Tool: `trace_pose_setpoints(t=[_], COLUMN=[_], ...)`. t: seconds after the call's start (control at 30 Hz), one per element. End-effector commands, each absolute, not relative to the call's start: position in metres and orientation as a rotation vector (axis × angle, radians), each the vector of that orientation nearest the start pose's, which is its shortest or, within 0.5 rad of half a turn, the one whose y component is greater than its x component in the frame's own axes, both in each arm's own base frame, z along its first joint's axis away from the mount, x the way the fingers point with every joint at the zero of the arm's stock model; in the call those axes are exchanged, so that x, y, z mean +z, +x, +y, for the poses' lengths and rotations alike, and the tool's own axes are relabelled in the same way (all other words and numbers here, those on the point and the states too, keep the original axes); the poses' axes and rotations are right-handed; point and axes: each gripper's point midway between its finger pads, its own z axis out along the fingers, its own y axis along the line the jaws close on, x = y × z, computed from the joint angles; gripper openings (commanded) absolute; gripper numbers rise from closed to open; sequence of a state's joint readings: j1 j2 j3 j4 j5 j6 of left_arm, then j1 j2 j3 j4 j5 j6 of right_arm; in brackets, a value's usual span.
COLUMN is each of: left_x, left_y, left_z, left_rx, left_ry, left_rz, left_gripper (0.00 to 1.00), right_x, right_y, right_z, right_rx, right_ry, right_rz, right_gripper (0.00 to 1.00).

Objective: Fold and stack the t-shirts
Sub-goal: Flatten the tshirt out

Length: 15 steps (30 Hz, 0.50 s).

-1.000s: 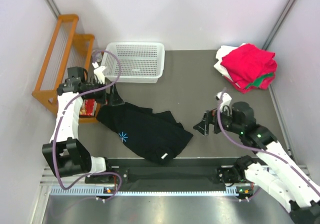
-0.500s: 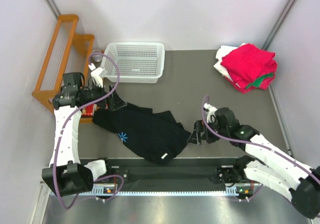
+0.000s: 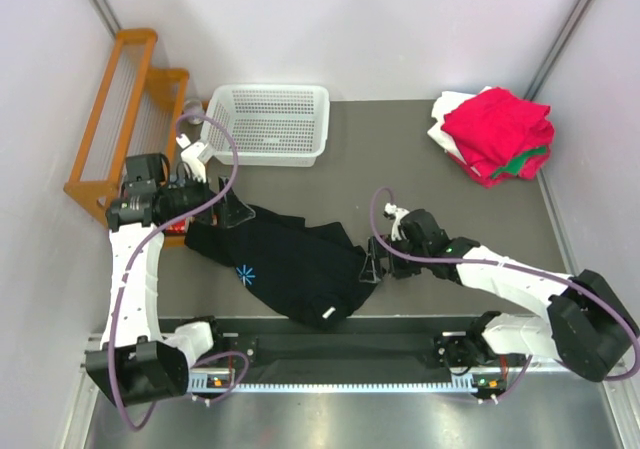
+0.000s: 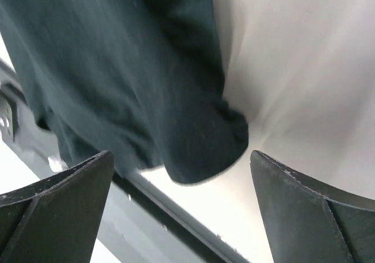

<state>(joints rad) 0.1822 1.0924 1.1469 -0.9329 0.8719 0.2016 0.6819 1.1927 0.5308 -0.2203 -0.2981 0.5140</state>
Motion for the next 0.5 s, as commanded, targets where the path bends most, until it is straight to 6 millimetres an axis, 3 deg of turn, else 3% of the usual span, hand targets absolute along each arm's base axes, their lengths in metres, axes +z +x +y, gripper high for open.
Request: trace_pose_setpoints(t=[0.0,0.13,0.27,0.3,0.33,0.37,0.4,0.47], left_x=[0.255,0.251,0.254,0.255,0.256,0.257,0.259,0.262], left_y=[0.252,0.250,0.250,0.250,0.249,0.249,0.247,0.244], left_z=[-0.085,-0.084,-0.083,-0.083,-0.083,-0.083,-0.083,-0.081], left_rx=[-0.793,-0.781,-0.763,-0.758,-0.754,-0.750,-0.745,-0.721], left_ry=[0.420,0.419,0.411,0.413,0.412,0.412,0.417,0.425], left_rz=[2.104,2.106,2.098,2.090,2.089,2.085,2.080,2.070], left_gripper=[0.99,0.99,0.99,0.99,0.99,0.99,0.99,0.99], right_x=[0.082,0.082,0.064,0.046,0.042,0.051,0.030,0.028], right_y=[0.207,0.211,0.207,0.190,0.193,0.193,0.180,0.181], right_z=[0.242,0.244,0.250,0.250,0.248,0.259,0.250,0.248], right_rx=[0.817,0.857,0.964,1.036,1.103,1.256,1.283,1.364], right_ry=[-0.260,-0.118,-0.050,-0.049,0.024,-0.001,0.066,0.125], right_rz=[2.420,2.454,2.531,2.610,2.613,2.545,2.602,2.589], right_gripper=[1.00,1.00,1.00,0.96,0.93,0.87,0.79,0.79])
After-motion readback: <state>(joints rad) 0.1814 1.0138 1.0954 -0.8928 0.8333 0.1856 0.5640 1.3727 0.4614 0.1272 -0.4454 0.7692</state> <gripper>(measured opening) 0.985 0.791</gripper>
